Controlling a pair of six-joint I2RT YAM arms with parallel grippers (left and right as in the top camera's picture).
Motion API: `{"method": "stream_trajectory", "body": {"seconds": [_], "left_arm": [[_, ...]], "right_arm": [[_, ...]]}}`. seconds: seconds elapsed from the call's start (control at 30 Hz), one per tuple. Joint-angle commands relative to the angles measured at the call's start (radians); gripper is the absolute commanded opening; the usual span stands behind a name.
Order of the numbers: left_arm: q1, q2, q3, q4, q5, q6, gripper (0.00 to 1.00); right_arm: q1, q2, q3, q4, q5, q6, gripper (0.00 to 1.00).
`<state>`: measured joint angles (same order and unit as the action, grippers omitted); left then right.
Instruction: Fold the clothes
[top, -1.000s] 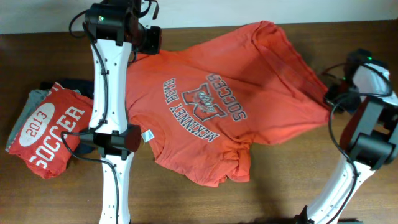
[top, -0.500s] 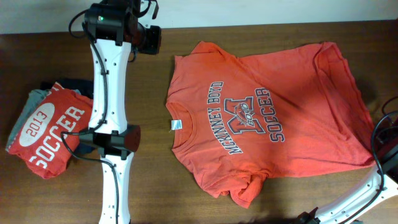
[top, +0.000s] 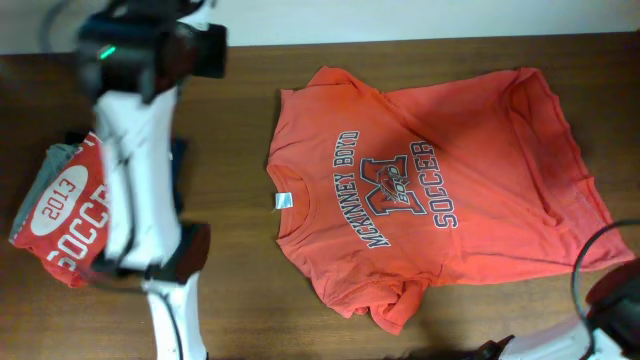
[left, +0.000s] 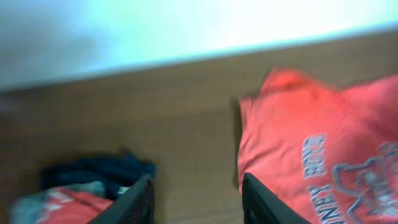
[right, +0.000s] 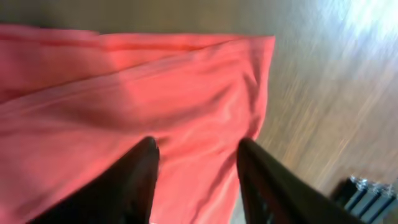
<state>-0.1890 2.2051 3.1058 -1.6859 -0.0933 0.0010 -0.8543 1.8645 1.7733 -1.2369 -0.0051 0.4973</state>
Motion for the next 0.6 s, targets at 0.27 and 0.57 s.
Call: {"method": "stream_trajectory", "body": {"seconds": [0.27,0.57], "left_arm": [[0.002,-0.410,-0.390,-0.002,-0.024,-0.136,0.46],[0.002,-0.450,-0.911,0.017,-0.023,-0.172,0.46]], "right_arm": [[0.233,-0.062,0.016,0.241,-0.557,-0.536,0.66],[0.438,0.174,0.017,0.533,-0.264,-0.573,0.82]]}}
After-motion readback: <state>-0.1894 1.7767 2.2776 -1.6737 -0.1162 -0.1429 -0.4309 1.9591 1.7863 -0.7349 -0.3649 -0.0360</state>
